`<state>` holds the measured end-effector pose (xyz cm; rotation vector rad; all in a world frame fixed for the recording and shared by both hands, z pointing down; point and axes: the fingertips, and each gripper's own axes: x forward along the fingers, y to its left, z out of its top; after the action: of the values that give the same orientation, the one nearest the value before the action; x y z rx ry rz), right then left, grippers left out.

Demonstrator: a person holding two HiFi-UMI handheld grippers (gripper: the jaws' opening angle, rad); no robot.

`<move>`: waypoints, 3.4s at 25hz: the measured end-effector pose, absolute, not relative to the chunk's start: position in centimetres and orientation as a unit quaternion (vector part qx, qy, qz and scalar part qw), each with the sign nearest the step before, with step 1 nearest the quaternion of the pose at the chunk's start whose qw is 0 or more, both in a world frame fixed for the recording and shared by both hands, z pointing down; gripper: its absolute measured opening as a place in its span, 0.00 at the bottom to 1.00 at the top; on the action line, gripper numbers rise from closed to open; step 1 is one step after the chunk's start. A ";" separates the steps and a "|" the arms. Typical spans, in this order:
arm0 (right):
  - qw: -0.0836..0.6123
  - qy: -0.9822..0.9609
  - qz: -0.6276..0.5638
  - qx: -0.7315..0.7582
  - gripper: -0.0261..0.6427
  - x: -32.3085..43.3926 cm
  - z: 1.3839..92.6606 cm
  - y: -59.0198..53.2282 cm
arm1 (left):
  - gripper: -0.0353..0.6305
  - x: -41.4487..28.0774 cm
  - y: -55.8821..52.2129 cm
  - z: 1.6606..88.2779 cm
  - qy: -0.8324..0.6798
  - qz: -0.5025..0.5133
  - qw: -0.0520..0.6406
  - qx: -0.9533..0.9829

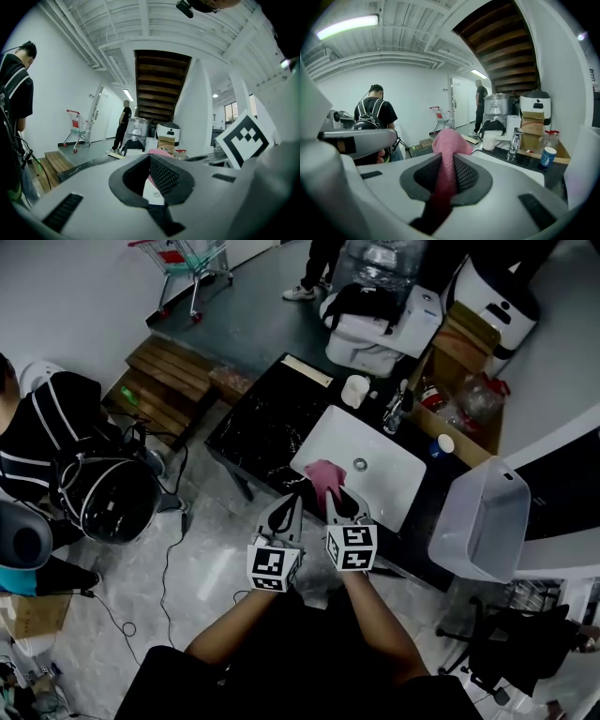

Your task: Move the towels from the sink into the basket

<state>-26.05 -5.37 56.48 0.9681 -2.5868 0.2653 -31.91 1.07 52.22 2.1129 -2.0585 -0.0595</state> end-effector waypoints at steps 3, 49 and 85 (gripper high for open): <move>0.173 -0.915 0.093 0.353 0.13 -24.2 55.9 -5.4 | 0.06 -29.8 0.4 52.2 -0.682 -0.014 0.095 0.725; 0.177 -0.792 0.190 0.552 0.14 22.4 51.6 -17.9 | 0.06 12.9 -16.2 44.8 -0.528 -0.014 0.054 0.848; 0.299 -0.715 0.419 0.474 0.14 21.6 67.8 -23.4 | 0.06 13.6 -24.2 43.6 -0.483 -0.024 0.098 0.870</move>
<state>21.56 -23.42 67.76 1.2588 -1.8983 1.1130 13.63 -24.15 43.61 2.5737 -1.4282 -0.0702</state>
